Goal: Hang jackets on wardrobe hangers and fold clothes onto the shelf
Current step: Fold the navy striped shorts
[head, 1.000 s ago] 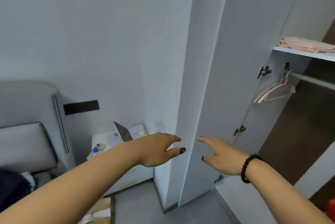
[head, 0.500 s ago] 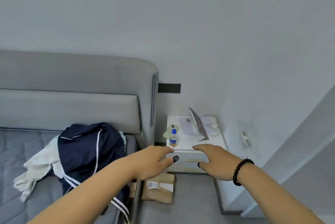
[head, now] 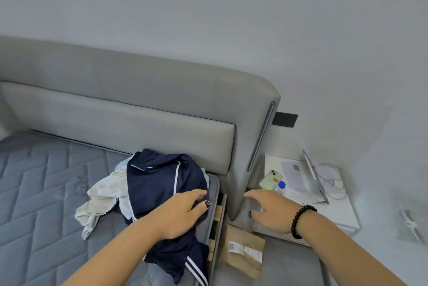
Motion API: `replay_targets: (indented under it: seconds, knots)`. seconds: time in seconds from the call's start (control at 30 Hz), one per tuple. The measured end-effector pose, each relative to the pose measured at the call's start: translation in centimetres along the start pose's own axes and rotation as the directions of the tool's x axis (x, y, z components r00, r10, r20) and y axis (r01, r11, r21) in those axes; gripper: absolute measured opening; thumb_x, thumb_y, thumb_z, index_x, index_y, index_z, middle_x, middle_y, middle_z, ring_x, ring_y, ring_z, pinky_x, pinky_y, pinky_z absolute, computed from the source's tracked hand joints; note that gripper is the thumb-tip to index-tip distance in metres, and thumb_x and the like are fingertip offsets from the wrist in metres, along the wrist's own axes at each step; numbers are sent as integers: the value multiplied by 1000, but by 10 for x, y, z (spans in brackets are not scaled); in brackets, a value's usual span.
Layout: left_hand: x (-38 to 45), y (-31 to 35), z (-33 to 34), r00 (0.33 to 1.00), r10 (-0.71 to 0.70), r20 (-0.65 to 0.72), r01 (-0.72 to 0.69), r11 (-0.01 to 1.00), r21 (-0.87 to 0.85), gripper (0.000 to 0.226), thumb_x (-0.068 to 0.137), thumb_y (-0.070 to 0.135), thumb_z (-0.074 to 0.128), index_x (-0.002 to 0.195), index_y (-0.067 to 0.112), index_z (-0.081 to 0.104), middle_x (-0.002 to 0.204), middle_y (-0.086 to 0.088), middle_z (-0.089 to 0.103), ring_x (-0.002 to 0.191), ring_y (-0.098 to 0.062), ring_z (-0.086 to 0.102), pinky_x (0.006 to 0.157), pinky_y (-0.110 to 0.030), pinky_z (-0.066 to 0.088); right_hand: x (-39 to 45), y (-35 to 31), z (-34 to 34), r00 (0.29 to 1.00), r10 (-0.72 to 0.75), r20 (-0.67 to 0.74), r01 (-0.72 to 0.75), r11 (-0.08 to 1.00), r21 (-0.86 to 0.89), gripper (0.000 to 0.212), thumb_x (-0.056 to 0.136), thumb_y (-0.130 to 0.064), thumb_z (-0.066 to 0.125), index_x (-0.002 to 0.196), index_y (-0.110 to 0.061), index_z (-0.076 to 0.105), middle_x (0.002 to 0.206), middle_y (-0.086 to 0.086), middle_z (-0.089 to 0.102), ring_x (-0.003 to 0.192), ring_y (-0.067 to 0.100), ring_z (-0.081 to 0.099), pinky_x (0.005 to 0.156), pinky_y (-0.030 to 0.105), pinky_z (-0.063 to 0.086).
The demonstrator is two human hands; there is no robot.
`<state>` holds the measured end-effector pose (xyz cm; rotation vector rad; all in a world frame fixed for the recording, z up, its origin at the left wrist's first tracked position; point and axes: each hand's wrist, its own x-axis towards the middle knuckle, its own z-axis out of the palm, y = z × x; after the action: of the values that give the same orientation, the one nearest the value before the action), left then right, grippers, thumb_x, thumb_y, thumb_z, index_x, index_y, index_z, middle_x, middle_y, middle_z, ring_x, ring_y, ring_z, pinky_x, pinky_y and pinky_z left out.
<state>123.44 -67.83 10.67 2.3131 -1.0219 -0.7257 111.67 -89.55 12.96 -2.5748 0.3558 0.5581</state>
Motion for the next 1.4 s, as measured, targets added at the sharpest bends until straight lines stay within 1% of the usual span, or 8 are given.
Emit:
replay_targets:
  seconds: [0.23, 0.4, 0.67, 0.9, 1.13, 1.27, 1.33, 1.4]
  knots:
    - [24, -76, -27, 984, -171, -47, 163, 976, -144, 60, 93, 58, 39, 145, 28, 39, 145, 14, 47, 131, 0, 42, 110, -22, 34, 106, -40, -6, 994, -96, 53, 98, 995, -36, 48, 96, -23, 45, 143, -21, 37, 143, 2, 42, 118, 18, 52, 99, 30, 44]
    - [67, -121, -49, 960, -268, -85, 247, 948, -201, 48, 100, 41, 43, 145, 24, 39, 142, 15, 45, 133, -2, 41, 108, -16, 31, 210, -46, -4, 986, -113, 119, 117, 993, -33, 50, 96, -24, 46, 144, -16, 36, 142, 4, 43, 120, 20, 49, 97, 27, 42]
    - [165, -189, -58, 918, -389, -76, 346, 880, -325, 48, 101, 33, 43, 146, 20, 37, 150, 6, 41, 137, -6, 38, 112, -20, 29, 379, -29, 29, 982, 29, 188, -63, 982, 176, 61, 95, -26, 52, 148, -13, 25, 144, 6, 40, 123, 20, 47, 97, 26, 42]
    - [218, -241, -48, 875, -481, -55, 419, 810, -411, 44, 100, 34, 44, 143, 23, 40, 145, 9, 46, 131, -3, 43, 105, -15, 31, 491, -17, 72, 975, 138, 173, -177, 956, 233, 54, 92, -20, 54, 141, -10, 35, 140, 11, 43, 123, 26, 48, 99, 30, 41]
    - [232, -271, -35, 828, -560, -22, 465, 708, -532, 24, 99, 42, 45, 121, 40, 53, 118, 27, 57, 112, 9, 51, 87, -8, 35, 566, -24, 116, 994, 38, 98, -60, 969, 240, 72, 84, -21, 65, 146, -13, 30, 147, 7, 37, 136, 26, 35, 110, 37, 34]
    - [226, -285, -32, 794, -608, -10, 466, 619, -633, 14, 98, 38, 48, 107, 43, 58, 110, 22, 65, 109, 4, 57, 96, -19, 42, 580, -40, 126, 994, -25, 103, 4, 981, 194, 11, 88, -20, 60, 85, -11, 65, 85, 6, 66, 83, 26, 60, 79, 33, 51]
    - [222, -288, -32, 759, -651, 14, 454, 513, -728, 16, 99, 30, 48, 108, 36, 61, 111, 12, 68, 109, -3, 60, 100, -28, 44, 577, -52, 123, 993, -91, 78, 68, 965, 254, 39, 90, -17, 55, 55, -18, 38, 54, 0, 40, 56, 17, 36, 55, 29, 37]
    - [217, -288, -34, 719, -692, 55, 451, 405, -795, 18, 100, 26, 48, 113, 28, 60, 113, 8, 67, 110, -6, 60, 100, -31, 44, 566, -68, 113, 982, -179, 58, 144, 914, 379, 47, 93, -15, 53, 55, -19, 25, 53, -2, 25, 52, 12, 21, 47, 25, 21]
